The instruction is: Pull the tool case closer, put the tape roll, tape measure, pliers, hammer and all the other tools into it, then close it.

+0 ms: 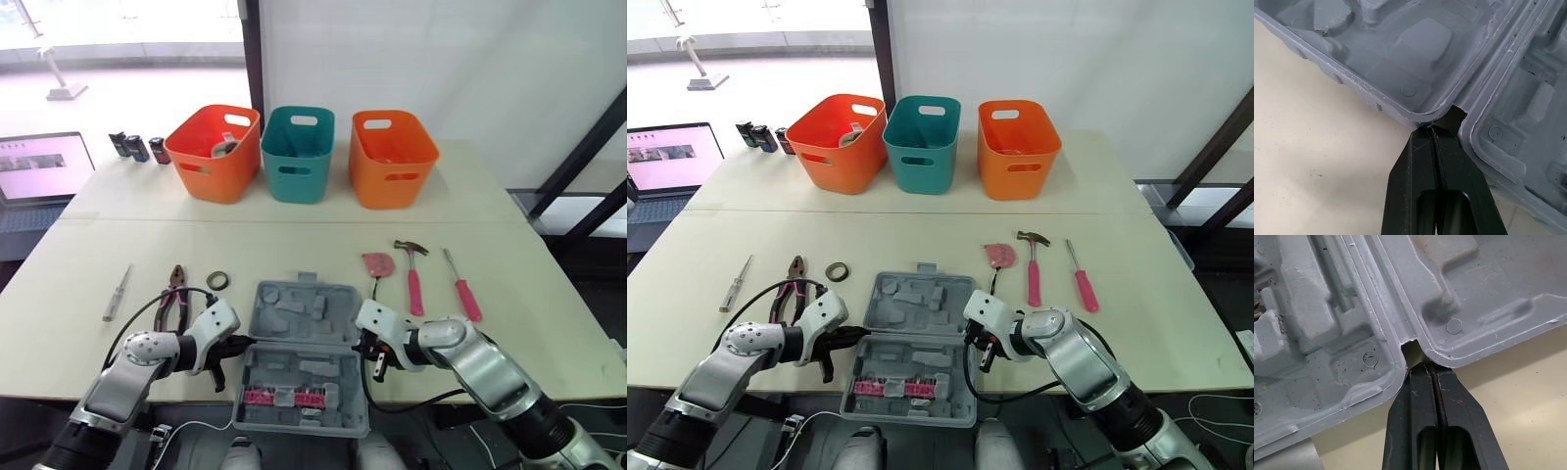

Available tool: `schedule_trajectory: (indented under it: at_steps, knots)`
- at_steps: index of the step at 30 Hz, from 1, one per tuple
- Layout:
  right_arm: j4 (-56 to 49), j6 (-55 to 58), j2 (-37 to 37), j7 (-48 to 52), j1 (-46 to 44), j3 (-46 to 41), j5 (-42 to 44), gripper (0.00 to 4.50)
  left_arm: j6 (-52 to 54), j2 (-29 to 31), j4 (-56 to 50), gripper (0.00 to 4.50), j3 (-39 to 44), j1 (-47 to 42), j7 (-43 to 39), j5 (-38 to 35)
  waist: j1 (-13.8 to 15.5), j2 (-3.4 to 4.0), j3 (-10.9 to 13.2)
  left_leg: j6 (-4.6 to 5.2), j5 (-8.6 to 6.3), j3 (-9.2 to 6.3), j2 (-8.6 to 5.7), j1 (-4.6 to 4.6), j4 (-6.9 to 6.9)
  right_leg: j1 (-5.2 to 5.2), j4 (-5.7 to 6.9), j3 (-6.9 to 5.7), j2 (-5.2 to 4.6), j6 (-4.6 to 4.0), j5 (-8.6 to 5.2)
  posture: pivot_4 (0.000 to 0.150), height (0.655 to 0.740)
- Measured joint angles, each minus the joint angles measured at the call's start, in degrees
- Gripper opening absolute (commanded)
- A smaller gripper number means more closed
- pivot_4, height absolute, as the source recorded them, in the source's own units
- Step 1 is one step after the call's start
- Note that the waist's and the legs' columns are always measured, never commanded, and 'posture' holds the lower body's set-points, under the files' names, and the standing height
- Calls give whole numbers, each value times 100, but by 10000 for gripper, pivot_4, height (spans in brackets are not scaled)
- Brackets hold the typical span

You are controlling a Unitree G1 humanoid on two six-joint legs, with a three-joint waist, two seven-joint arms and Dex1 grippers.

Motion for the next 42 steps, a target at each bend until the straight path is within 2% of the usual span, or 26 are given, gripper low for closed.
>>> schedule_trajectory:
  at_steps: [9,12,18,23,26,28,29,31,36,37,42]
  knots:
    - [-57,8,-60,-176,134,-92,137,603,-114,56,-34,0,2,93,92,-2,17,-3,-3,0,0,0,0,-1,0,0,-3,0,-1,0,0,1500,7400]
    - [-127,3,-225,-219,338,-356,270,603,-172,164,17,0,170,210,97,-105,22,-3,-3,0,-1,0,0,-2,-1,-1,-4,0,-1,-1,-1,1500,7400]
    - [-115,-39,-493,-193,1071,-1663,863,603,-476,617,615,0,923,359,59,-339,-2,-2,2,0,-1,1,0,-10,-2,-16,-3,1,-1,-5,1,1500,7400]
    - [118,-1061,-941,344,2026,-3997,1586,603,-670,855,1457,0,2542,411,-261,-1323,9,-13,27,5,-4,1,0,-20,-9,-24,-4,1,-1,-2,-1,1500,7400]
    - [580,-1600,-1134,619,2445,-5088,1803,603,-891,1321,2224,0,3275,477,-299,-1433,-7,-16,28,8,-7,5,0,-16,-8,-23,-8,1,-2,-5,-4,1500,7400]
    - [1021,-2049,-1162,813,2721,-5576,1882,5618,-1254,1580,2928,0,3460,488,-295,-1352,-19,-16,28,7,-8,10,0,-14,-8,-24,-9,3,-4,-6,-5,1500,7400]
    - [1391,-2286,-1170,919,2877,-5867,1928,8322,-1463,1692,3496,5180,3605,459,-225,-1290,-27,-17,29,7,-9,12,0,-14,-8,-27,-9,4,-4,-3,-7,1500,7400]
    - [1908,-2530,-1225,1031,3075,-6187,1967,17844,-1675,1821,4297,12524,3803,304,-91,-1276,-30,-24,34,7,-9,14,0,-14,-8,-31,-8,4,-5,1,-9,1500,7400]
    - [2929,-3255,-1357,1105,3375,-6741,1985,44489,-2299,2320,5788,38857,4047,167,165,-1162,-46,-31,37,5,-10,23,0,-13,-15,-37,-8,6,-9,-5,-6,1500,7400]
    - [3025,-3357,-1349,1097,3442,-6750,1986,45000,-2406,2335,5937,43557,4050,159,165,-1161,-45,-27,37,5,-10,23,0,-13,-17,-38,-7,6,-9,-15,0,1500,7400]
    - [3006,-3518,-1208,1004,3523,-6688,2045,45000,-2623,2331,6180,44366,4031,53,140,-1158,-33,-26,37,4,-9,24,0,-13,-16,-38,-4,6,-9,-16,1,1500,7400]
